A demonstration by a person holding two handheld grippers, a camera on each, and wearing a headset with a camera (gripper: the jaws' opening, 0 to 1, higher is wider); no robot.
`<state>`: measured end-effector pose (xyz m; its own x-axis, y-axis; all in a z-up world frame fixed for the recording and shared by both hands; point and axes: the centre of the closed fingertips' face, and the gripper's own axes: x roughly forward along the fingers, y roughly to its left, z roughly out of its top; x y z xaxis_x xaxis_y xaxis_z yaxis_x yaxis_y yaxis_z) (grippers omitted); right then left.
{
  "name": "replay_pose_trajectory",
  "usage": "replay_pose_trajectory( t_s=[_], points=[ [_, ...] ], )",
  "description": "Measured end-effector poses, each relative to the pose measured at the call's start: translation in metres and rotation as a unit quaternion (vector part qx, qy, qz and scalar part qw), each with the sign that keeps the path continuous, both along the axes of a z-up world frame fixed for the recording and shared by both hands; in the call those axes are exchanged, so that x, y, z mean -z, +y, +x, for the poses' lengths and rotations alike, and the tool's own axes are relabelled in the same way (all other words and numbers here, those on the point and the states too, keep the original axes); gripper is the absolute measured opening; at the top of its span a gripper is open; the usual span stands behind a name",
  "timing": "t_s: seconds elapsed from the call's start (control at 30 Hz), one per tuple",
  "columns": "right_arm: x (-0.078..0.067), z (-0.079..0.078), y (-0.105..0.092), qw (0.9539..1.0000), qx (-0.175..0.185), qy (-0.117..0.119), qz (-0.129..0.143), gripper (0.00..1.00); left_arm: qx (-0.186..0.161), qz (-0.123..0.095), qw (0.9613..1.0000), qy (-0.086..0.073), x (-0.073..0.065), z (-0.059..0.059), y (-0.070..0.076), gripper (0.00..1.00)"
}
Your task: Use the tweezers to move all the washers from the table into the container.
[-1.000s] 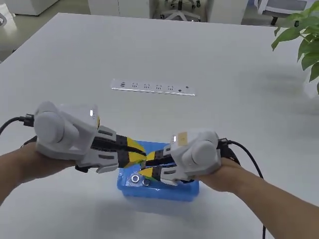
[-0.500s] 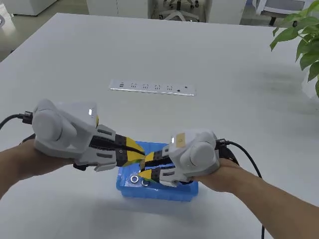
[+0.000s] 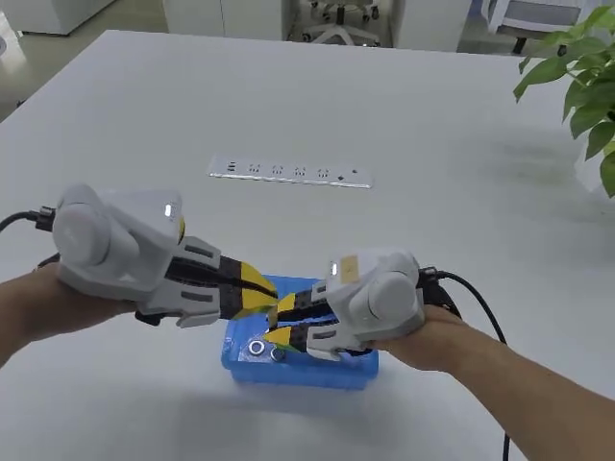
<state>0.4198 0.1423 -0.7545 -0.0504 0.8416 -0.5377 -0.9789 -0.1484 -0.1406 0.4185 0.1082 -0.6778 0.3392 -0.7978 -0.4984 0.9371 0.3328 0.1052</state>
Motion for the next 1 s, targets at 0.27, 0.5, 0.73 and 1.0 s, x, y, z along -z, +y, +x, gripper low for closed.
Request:
replay_pose_trajectory(
  t_s=[0.27,0.5,0.73,1.0],
  points=[
    [-0.008,-0.008,-0.002,1.0,-0.002,0.001,0.006,0.12,0.014,-0.002,0.9999,0.002,-0.009,-0.008,-0.004,0.05],
    [-0.018,-0.013,-0.006,0.9999,0.003,0.001,0.011,0.12,0.023,-0.003,0.9997,-0.001,-0.018,-0.014,-0.008,0.05],
    [-0.026,-0.019,-0.013,0.9998,0.011,0.007,0.015,0.11,0.034,-0.005,0.9994,-0.001,-0.026,-0.022,-0.014,0.05],
    [-0.034,-0.028,-0.023,0.9996,0.02,0.004,0.02,0.09,0.047,-0.006,0.9989,0.0,-0.033,-0.031,-0.021,0.05]
  ],
)
